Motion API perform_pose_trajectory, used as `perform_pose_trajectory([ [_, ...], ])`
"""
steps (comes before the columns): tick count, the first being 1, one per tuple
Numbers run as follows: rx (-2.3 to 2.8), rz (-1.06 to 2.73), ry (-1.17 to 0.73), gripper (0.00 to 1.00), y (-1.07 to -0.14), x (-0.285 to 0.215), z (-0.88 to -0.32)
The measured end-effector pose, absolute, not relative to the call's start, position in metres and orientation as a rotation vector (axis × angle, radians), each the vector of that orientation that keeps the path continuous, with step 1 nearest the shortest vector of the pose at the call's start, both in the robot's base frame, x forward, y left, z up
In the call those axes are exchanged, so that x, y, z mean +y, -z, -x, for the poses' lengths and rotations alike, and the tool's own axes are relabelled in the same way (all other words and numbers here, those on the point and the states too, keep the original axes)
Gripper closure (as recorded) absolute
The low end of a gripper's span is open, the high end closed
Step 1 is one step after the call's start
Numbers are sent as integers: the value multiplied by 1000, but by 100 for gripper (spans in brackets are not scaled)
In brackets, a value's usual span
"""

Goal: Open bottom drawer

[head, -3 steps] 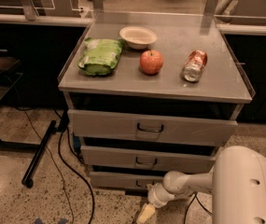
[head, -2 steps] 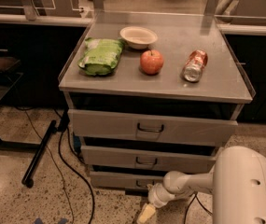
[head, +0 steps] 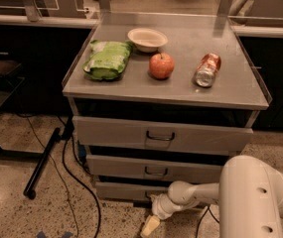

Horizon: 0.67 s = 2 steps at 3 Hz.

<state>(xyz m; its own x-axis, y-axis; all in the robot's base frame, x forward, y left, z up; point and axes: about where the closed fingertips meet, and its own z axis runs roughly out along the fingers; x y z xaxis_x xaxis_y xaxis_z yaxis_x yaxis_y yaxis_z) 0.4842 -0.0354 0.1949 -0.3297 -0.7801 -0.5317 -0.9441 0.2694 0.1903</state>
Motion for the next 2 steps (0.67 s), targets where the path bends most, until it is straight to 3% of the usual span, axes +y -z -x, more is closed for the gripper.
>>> perform_pose_trajectory([
  [2, 2191, 1606, -663, 0, -184, -33, -498],
])
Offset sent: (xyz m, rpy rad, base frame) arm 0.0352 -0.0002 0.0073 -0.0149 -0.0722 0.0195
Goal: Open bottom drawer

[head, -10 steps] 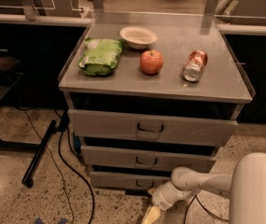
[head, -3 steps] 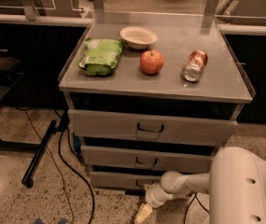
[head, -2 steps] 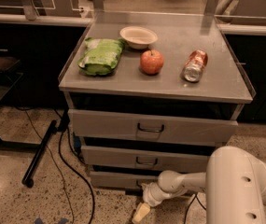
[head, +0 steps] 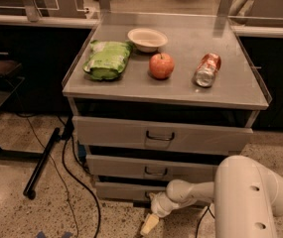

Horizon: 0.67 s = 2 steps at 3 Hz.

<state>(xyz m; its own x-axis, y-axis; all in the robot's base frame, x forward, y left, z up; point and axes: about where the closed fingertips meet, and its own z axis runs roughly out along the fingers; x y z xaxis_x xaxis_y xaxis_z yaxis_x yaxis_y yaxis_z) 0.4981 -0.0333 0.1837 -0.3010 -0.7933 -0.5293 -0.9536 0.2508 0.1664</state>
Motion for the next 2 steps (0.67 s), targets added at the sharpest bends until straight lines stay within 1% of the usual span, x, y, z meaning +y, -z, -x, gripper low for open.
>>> perform_pose_trajectory([
  [2, 2207, 1627, -616, 0, -173, -48, -505],
])
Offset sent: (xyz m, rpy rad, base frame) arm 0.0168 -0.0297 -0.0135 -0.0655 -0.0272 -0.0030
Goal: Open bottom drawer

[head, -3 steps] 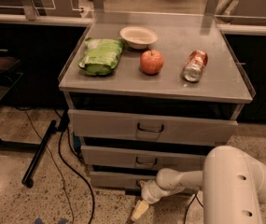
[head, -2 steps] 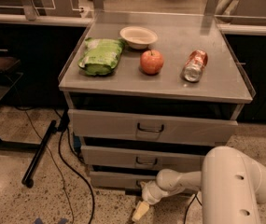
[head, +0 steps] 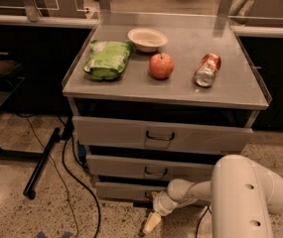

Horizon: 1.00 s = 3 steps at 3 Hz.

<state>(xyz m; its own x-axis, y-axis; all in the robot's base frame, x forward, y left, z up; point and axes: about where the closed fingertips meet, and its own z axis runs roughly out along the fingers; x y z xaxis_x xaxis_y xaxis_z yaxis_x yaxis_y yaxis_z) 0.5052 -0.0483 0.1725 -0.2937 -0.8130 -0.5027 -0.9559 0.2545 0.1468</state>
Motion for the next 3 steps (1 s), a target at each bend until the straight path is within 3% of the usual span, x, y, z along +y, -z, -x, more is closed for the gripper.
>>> perform_pose_trajectory([
  [3, 2219, 1686, -666, 0, -157, -42, -486],
])
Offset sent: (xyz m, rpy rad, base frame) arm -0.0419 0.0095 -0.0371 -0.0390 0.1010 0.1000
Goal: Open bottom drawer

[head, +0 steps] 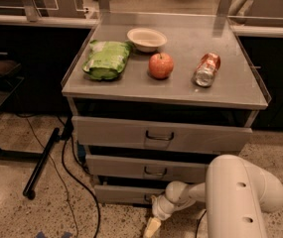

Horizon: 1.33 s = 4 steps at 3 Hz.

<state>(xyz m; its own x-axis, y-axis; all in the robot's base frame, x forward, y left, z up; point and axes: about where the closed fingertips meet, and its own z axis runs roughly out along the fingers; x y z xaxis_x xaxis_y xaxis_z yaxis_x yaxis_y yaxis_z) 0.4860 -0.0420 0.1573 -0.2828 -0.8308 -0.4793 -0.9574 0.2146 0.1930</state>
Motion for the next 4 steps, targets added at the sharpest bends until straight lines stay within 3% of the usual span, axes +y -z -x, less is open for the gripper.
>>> perform_pose_trajectory([
  [3, 2155, 1744, -999, 0, -222, -48, -401],
  [4, 2157, 1751, -993, 0, -220, -46, -401],
])
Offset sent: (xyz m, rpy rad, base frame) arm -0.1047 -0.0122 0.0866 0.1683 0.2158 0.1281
